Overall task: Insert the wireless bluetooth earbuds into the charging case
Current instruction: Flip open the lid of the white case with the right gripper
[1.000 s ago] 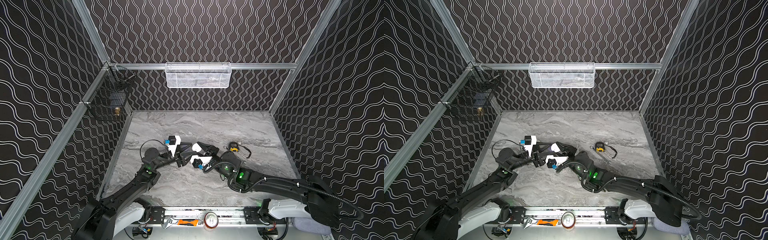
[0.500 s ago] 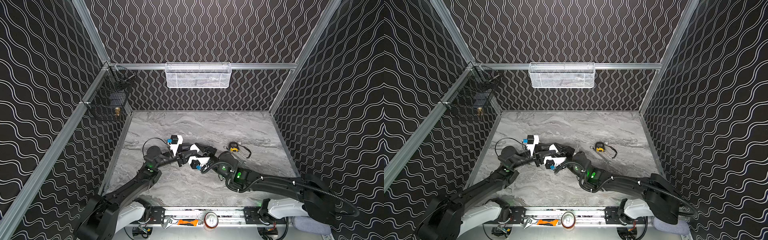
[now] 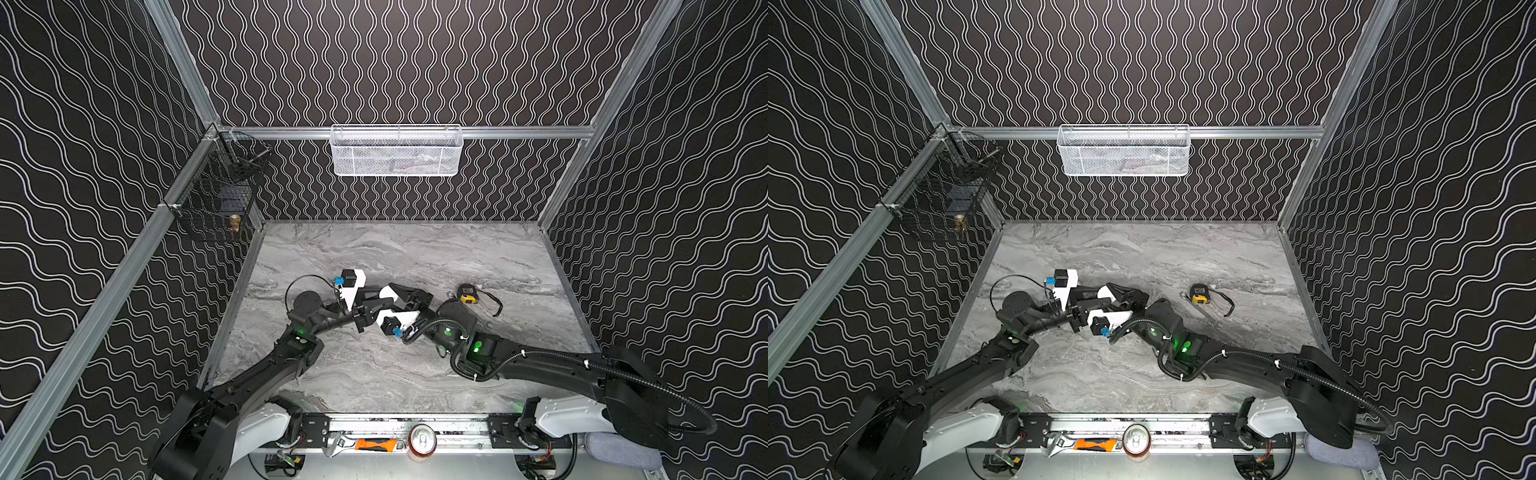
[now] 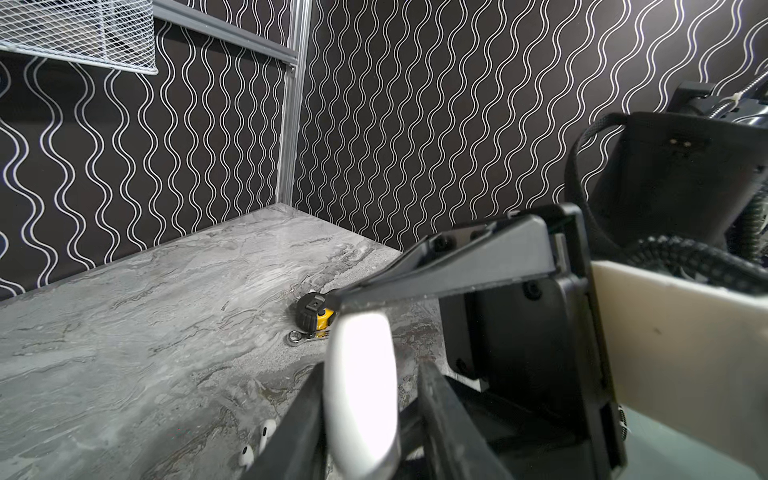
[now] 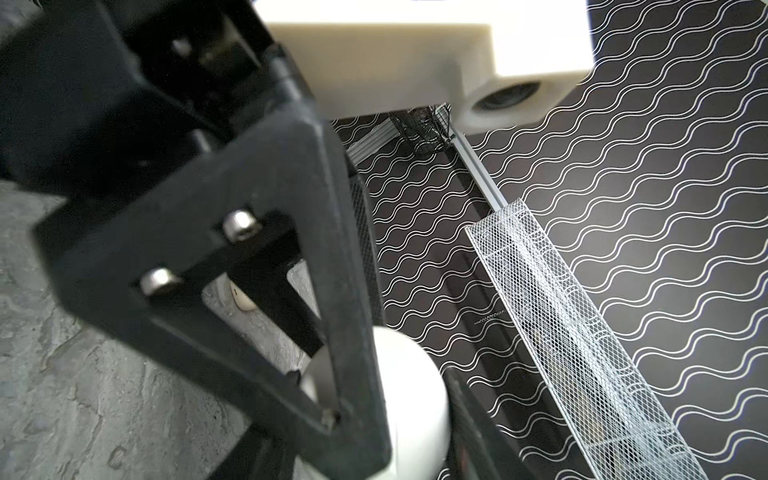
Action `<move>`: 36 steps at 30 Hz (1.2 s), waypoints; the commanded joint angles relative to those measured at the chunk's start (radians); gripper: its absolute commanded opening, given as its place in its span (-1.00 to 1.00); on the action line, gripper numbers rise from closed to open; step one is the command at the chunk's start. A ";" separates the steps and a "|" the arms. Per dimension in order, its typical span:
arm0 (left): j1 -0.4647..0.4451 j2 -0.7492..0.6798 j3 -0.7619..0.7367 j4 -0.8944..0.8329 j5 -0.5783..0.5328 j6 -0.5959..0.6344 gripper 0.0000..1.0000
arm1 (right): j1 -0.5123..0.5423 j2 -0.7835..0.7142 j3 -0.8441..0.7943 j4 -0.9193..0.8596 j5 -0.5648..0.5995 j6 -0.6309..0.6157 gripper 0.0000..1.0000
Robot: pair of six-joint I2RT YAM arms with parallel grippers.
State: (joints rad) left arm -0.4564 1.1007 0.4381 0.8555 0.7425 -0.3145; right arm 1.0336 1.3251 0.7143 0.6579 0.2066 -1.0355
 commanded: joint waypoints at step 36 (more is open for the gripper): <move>0.001 -0.020 -0.052 0.067 -0.074 0.056 -1.00 | -0.003 -0.243 -0.143 -0.037 -0.102 0.251 0.64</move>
State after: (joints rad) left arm -0.4568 1.0943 0.3954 0.9081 0.7326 -0.3092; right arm 1.0267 1.1358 0.5880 0.6773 0.1318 -0.8913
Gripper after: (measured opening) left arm 0.189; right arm 0.823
